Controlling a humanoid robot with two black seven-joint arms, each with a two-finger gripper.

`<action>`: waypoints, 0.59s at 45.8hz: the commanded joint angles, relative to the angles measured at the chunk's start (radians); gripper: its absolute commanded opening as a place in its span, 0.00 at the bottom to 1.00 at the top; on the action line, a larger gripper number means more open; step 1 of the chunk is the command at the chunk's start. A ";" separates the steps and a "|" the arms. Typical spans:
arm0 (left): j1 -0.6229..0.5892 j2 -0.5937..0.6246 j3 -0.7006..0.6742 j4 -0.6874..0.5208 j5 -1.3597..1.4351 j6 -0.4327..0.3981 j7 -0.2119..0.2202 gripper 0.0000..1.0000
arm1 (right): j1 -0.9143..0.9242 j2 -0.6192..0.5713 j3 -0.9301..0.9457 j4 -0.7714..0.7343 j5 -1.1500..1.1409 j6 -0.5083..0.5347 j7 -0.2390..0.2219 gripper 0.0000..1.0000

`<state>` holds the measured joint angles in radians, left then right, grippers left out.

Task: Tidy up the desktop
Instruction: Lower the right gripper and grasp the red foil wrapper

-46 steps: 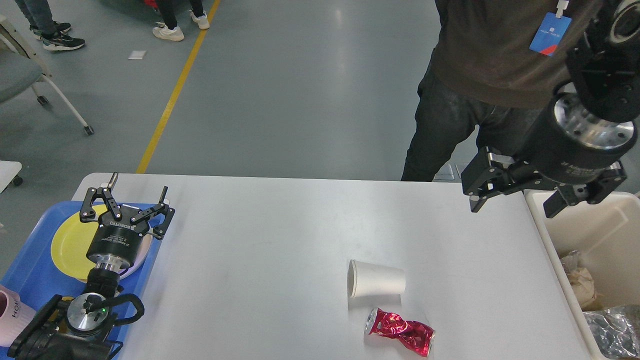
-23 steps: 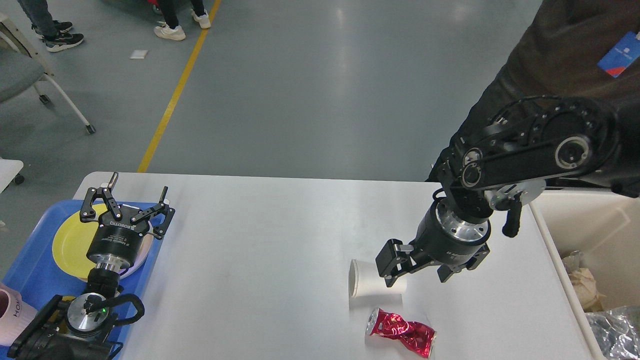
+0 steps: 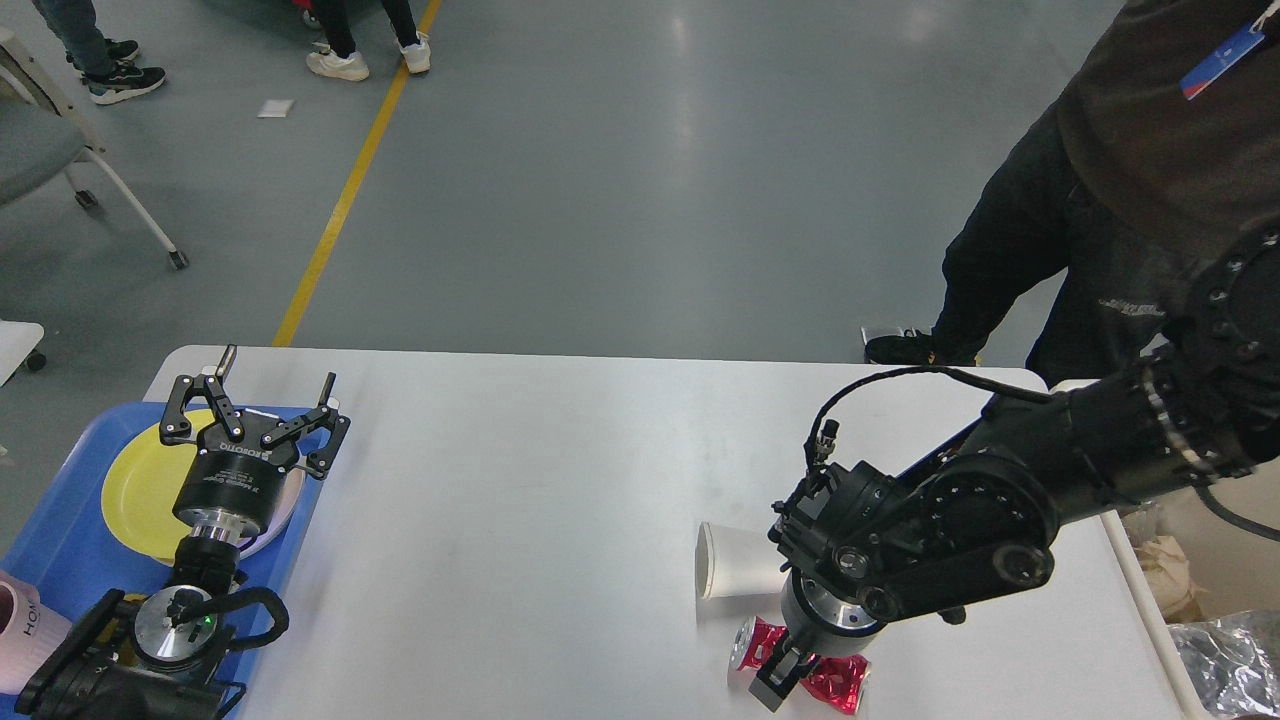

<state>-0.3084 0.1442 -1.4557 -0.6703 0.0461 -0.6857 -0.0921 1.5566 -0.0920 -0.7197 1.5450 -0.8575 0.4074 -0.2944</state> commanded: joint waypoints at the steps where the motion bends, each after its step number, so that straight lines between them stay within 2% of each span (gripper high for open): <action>1: 0.000 0.000 0.000 0.000 0.000 0.000 0.000 0.97 | -0.088 0.052 -0.036 -0.100 -0.006 -0.007 0.000 0.81; 11: 0.000 0.000 0.000 0.000 0.000 0.000 0.000 0.97 | -0.142 0.070 -0.110 -0.184 -0.003 -0.094 0.001 0.82; 27: 0.000 0.000 0.000 0.000 0.000 0.000 0.000 0.97 | -0.200 0.113 -0.152 -0.221 -0.002 -0.096 0.003 0.85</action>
<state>-0.3084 0.1442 -1.4557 -0.6704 0.0460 -0.6857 -0.0921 1.3739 0.0035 -0.8709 1.3207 -0.8610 0.3115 -0.2913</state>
